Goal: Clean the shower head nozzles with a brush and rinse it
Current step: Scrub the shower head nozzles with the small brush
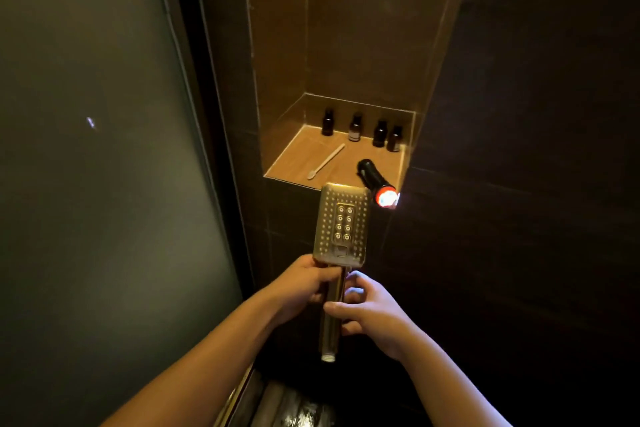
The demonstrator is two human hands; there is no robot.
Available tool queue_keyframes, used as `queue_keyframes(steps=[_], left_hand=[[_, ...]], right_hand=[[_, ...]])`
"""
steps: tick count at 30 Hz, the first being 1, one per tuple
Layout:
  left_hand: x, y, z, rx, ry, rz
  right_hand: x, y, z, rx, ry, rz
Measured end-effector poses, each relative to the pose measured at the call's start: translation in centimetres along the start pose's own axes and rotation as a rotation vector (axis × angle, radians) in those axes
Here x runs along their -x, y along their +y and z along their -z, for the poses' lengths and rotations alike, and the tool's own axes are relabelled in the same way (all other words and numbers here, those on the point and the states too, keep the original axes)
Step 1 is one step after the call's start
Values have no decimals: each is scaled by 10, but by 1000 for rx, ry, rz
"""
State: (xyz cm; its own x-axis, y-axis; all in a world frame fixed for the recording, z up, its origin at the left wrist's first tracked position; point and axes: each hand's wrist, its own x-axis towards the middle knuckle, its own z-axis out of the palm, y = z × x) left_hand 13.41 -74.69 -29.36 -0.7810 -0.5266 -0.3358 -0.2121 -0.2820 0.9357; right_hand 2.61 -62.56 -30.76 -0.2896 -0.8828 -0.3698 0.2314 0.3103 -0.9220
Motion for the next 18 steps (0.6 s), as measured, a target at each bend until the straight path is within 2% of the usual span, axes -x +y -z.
queue_keyframes(steps=[9,13,16,18], left_hand=[[-56,30,42,30,20,-30],[-70,48,69,-26,-12,-108],[-73,53,92,31,67,-177],[-72,49,112,90,106,-206]], right_hand=[[-72,-43,12,28,-69,-7],[-98,-65,2,61,-130,-2],[-115,-89,5,57,-198,6],[-125,-109,10,-8,-174,48]])
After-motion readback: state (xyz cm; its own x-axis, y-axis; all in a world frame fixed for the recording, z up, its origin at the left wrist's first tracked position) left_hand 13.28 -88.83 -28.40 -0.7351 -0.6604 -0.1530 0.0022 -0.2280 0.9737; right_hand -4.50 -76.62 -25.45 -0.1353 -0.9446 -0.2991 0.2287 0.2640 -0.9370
